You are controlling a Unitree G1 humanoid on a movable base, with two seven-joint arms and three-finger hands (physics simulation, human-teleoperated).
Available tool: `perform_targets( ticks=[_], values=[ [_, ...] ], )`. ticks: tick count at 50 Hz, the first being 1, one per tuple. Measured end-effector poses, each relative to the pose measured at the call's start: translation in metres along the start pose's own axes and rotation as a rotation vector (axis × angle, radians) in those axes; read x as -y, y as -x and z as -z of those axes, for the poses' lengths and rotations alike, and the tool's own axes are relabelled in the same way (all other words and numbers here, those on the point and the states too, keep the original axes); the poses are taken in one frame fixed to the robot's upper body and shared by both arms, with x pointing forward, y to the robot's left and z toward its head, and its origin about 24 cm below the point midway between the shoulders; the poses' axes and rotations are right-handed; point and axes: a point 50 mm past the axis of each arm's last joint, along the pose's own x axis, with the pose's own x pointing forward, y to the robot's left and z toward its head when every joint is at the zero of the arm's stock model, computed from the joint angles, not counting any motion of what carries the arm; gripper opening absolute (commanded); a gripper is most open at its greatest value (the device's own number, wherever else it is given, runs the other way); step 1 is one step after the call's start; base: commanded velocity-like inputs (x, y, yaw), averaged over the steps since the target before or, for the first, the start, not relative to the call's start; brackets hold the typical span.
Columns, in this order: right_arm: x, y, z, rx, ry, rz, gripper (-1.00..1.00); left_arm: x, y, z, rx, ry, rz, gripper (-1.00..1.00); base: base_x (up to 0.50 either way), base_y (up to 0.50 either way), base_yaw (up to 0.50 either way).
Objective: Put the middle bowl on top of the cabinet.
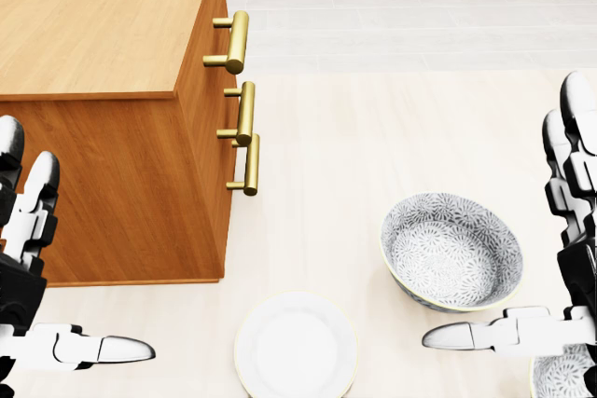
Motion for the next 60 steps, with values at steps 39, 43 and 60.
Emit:
perform_targets(
  ticks=[39, 43, 60],
  values=[
    [0.076, 0.018, 0.000, -0.258, 0.794, -0.004, 1.00, -0.009, 0.000, 0.009, -0.033, 0.010, 0.000, 1.00, 0.00, 0.00, 0.00],
    [0.085, 0.027, 0.010, -0.339, 0.875, -0.047, 1.00, -0.010, -0.001, 0.009, -0.031, 0.009, 0.000, 1.00, 0.00, 0.00, 0.00],
    [0.138, 0.060, 0.023, -0.681, 0.990, -0.030, 1.00, -0.011, -0.006, 0.000, 0.008, -0.013, -0.004, 1.00, 0.00, 0.00, 0.00]
  ],
)
